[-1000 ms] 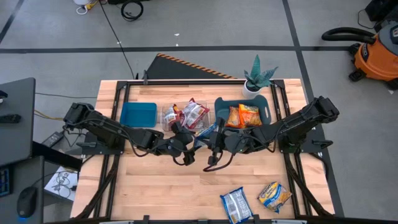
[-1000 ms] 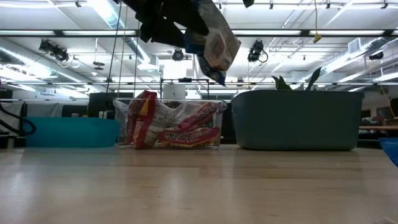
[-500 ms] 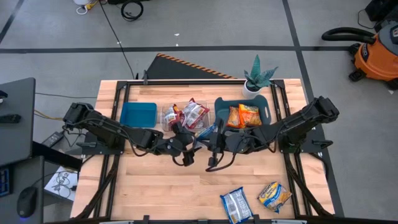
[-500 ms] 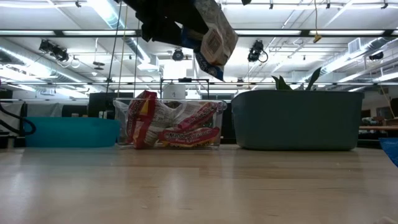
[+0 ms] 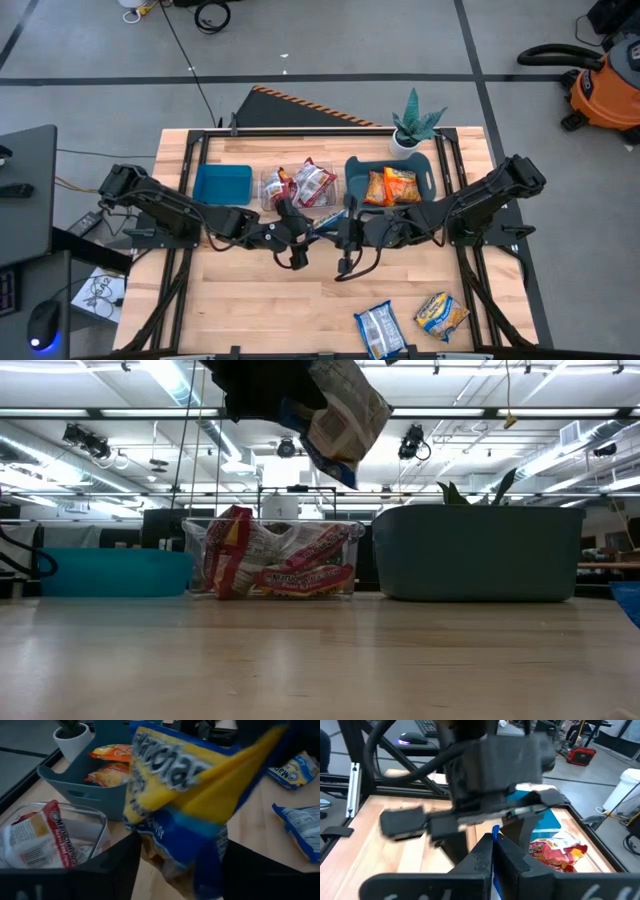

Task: Sort Maruchan noodles
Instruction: Put the blue noodle pack into the blue bin

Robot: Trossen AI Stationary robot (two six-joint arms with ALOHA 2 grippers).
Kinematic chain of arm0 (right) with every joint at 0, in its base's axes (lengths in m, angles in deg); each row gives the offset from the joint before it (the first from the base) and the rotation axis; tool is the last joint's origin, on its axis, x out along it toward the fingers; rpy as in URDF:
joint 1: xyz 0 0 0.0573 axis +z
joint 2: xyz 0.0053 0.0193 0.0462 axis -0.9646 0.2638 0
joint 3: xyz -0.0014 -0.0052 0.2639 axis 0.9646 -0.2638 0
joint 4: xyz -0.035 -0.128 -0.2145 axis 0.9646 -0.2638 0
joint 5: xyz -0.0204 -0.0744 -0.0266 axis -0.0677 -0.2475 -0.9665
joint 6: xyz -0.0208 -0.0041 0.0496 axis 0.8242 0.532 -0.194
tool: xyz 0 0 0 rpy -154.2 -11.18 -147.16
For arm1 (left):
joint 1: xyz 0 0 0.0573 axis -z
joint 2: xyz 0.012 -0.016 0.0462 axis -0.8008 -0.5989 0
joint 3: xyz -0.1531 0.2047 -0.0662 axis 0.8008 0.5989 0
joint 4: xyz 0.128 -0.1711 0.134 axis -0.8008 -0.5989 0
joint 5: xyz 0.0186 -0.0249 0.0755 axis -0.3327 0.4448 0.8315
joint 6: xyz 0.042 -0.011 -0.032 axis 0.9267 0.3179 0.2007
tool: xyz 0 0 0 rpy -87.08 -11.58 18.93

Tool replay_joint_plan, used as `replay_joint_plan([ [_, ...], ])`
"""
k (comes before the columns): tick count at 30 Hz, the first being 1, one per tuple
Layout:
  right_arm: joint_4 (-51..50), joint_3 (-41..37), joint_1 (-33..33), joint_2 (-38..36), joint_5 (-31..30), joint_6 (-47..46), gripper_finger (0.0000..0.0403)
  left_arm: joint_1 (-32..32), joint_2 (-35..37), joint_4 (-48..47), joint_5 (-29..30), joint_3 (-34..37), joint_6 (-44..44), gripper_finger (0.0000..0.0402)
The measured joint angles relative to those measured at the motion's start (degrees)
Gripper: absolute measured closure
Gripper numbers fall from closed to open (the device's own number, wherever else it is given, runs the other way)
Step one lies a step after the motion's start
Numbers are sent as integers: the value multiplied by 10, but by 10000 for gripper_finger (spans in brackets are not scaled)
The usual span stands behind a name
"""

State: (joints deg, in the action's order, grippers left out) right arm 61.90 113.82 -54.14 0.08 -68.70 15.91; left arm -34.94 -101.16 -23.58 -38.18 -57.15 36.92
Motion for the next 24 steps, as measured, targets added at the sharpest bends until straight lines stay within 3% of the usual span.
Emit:
replay_joint_plan([
  [13,-6,0,18,-1,-11,30,330,-1,21,-23,6,0,0,256],
  [24,-28,0,19,-30,-14,35,321,-2,21,-34,6,0,-5,260],
])
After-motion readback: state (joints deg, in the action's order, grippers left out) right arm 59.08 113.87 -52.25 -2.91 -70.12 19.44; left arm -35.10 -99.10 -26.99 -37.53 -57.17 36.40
